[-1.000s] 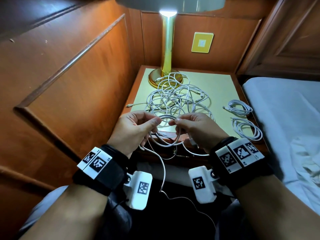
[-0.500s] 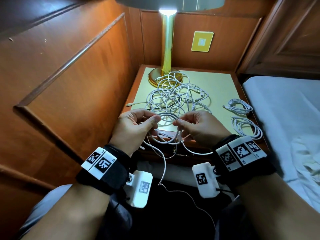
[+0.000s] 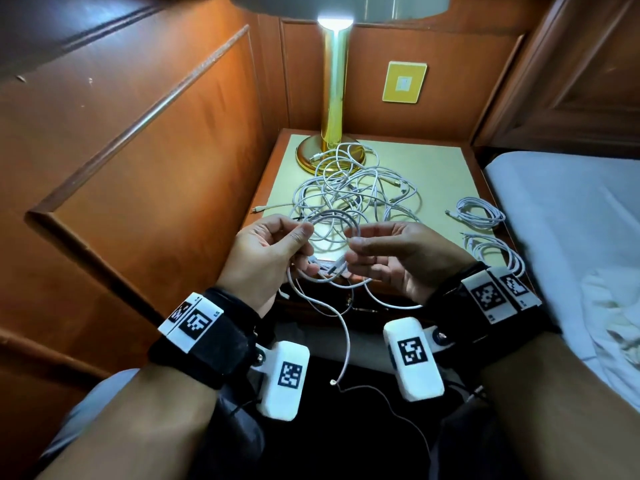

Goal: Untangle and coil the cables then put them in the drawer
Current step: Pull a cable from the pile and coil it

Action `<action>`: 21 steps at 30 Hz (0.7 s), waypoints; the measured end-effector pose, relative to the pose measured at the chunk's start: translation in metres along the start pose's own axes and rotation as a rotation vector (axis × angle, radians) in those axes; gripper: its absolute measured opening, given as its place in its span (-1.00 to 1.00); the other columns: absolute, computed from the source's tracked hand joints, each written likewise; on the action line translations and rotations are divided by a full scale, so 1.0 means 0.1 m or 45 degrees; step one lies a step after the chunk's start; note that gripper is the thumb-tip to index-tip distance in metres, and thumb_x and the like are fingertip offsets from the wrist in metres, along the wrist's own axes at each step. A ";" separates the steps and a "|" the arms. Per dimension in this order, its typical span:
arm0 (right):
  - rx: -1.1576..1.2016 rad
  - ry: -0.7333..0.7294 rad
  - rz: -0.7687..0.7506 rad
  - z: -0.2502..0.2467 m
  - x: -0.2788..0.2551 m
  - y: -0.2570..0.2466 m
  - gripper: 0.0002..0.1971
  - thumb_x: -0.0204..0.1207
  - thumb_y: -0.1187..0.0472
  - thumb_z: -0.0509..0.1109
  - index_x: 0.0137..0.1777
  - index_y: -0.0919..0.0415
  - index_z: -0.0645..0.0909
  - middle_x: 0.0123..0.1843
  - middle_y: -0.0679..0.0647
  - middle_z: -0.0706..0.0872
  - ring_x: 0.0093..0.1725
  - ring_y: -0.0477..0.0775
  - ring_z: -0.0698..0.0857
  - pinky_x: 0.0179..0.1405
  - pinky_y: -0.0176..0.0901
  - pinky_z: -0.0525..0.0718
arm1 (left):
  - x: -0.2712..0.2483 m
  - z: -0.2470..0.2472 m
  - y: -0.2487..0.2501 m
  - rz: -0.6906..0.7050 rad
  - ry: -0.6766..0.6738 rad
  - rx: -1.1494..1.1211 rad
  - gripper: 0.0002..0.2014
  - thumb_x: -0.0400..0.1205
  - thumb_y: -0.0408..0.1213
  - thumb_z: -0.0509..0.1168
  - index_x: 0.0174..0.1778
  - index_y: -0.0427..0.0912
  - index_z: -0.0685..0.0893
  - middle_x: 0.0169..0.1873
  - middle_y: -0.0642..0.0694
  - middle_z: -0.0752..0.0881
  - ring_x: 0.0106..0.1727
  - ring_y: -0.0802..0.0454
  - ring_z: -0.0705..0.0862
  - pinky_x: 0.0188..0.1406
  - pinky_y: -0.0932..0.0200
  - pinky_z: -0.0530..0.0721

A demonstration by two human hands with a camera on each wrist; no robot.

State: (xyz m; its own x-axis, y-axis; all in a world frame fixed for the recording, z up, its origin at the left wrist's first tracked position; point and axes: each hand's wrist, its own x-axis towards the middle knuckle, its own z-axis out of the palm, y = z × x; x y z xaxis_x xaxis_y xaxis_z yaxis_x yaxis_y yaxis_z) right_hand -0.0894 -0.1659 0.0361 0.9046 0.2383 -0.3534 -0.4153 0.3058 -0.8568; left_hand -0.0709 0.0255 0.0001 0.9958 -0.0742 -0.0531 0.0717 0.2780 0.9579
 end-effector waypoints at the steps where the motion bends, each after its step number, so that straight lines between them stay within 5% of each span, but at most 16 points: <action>1: 0.005 0.001 -0.015 0.00 0.01 0.01 -0.72 0.31 0.43 0.52 0.04 0.44 0.68 -0.25 0.24 0.75 -0.28 0.10 0.82 -0.24 -0.12 0.81 | -0.01 0.01 0.01 -0.034 -0.019 -0.028 -0.85 0.65 -0.42 0.39 -0.20 -0.35 0.59 -0.51 -0.17 0.61 -0.55 -0.01 0.49 -0.44 0.08 0.70; 7: -0.606 0.223 -0.304 0.02 0.08 0.13 -0.75 0.44 0.44 0.58 -0.06 0.55 0.56 -0.32 0.38 0.64 -0.43 0.16 0.81 -0.47 -0.13 0.75 | -0.06 0.04 0.04 -0.100 -0.078 -0.100 -0.85 0.59 -0.36 0.42 -0.15 -0.36 0.61 -0.49 -0.19 0.61 -0.59 0.05 0.50 -0.47 0.10 0.71; 13: -1.240 0.389 -0.549 -0.06 0.20 0.18 -0.74 0.38 0.19 0.67 -0.25 0.19 0.60 -0.38 0.14 0.67 -0.41 0.08 0.61 -0.33 0.01 0.62 | -0.05 0.04 0.06 -0.006 -0.050 -0.033 -0.85 0.63 -0.40 0.40 -0.03 -0.45 0.63 -0.44 -0.23 0.63 -0.54 -0.09 0.53 -0.43 0.09 0.75; 16: -1.169 0.310 -0.504 -0.07 0.19 0.18 -0.77 0.39 0.22 0.66 -0.21 0.25 0.63 -0.24 0.26 0.77 -0.32 0.20 0.72 -0.28 0.03 0.70 | -0.04 0.04 0.05 0.085 -0.036 0.002 -0.81 0.58 -0.36 0.43 -0.08 -0.45 0.63 -0.45 -0.22 0.62 -0.58 -0.04 0.47 -0.47 0.09 0.72; 21: -0.602 -0.022 -0.291 -0.02 0.11 0.11 -0.83 0.49 0.37 0.56 0.04 0.36 0.70 -0.12 0.29 0.81 -0.32 0.07 0.74 -0.27 -0.07 0.72 | 0.00 0.02 0.08 0.122 0.044 -0.074 -0.88 0.61 -0.37 0.39 -0.10 -0.37 0.65 -0.46 -0.17 0.60 -0.63 0.10 0.43 -0.59 0.20 0.63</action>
State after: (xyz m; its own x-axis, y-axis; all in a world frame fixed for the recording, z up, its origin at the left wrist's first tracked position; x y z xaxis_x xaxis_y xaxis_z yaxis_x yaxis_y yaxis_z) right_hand -0.0841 -0.1622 0.0224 0.9636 0.2306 -0.1351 -0.1154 -0.0971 -0.9886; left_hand -0.0700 0.0261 0.0084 0.9996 -0.0115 0.0273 -0.0218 0.3371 0.9412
